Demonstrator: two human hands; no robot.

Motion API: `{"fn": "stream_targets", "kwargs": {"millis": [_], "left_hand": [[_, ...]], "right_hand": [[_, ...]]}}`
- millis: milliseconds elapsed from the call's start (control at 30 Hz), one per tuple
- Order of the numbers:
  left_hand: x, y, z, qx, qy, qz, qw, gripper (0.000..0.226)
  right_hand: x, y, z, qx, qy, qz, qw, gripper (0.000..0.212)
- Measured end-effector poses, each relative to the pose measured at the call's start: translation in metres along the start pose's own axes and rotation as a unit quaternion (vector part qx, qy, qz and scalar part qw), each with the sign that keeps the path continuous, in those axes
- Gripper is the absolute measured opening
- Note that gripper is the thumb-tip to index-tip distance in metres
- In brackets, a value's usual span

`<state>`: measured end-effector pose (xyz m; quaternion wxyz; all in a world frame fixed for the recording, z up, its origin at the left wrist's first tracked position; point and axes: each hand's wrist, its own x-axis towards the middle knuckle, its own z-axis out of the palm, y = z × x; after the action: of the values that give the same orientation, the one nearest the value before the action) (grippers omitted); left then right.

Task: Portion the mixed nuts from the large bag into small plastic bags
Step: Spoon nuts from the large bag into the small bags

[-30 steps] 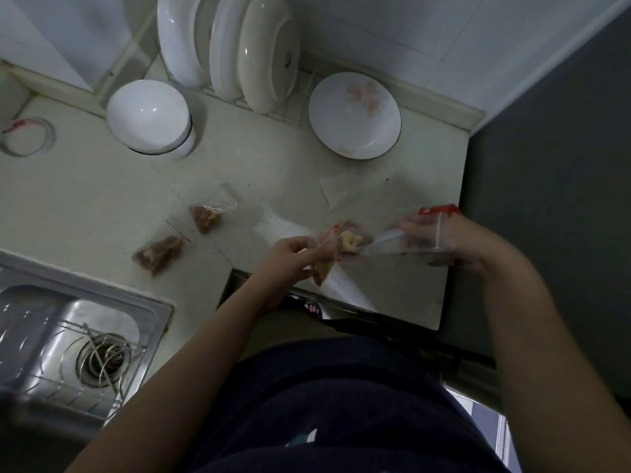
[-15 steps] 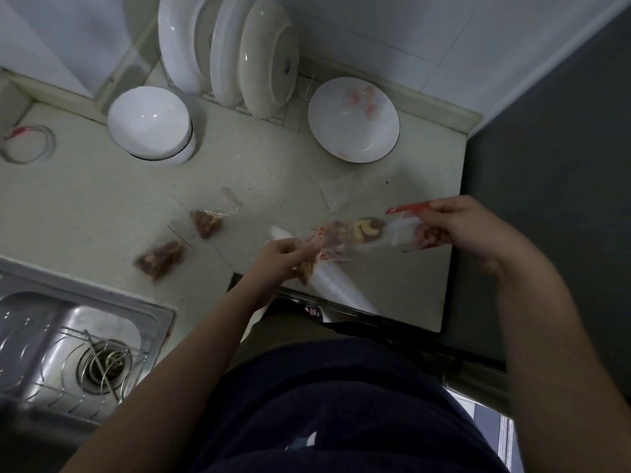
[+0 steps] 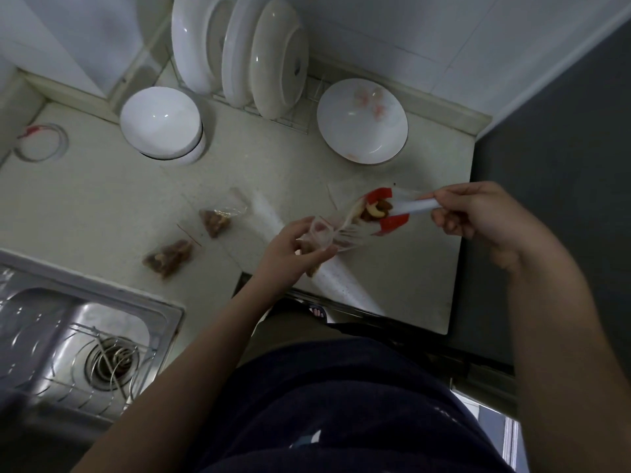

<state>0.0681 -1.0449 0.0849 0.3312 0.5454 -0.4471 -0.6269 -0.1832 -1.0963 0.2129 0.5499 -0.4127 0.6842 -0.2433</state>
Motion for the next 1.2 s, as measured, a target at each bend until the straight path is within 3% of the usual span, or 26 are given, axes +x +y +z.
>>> {"fn": "stream_targets", "kwargs": {"millis": [167, 467, 867, 1200], "left_hand": [[-0.01, 0.009, -0.004, 0.053, 0.036, 0.056, 0.996, 0.049], [-0.023, 0.029, -0.009, 0.058, 0.052, 0.107, 0.991, 0.043], [-0.029, 0.039, -0.005, 0.083, 0.07, 0.161, 0.981, 0.046], [-0.035, 0.039, -0.008, 0.134, 0.161, 0.121, 0.97, 0.045]], "right_hand": [[-0.001, -0.002, 0.004, 0.023, -0.01, 0.011, 1.0, 0.025], [-0.011, -0.014, 0.007, 0.017, -0.019, -0.017, 1.0, 0.025], [-0.042, -0.038, 0.045, -0.061, -0.056, -0.117, 0.99, 0.027], [-0.058, -0.048, 0.061, -0.174, -0.016, -0.2, 0.964, 0.03]]}}
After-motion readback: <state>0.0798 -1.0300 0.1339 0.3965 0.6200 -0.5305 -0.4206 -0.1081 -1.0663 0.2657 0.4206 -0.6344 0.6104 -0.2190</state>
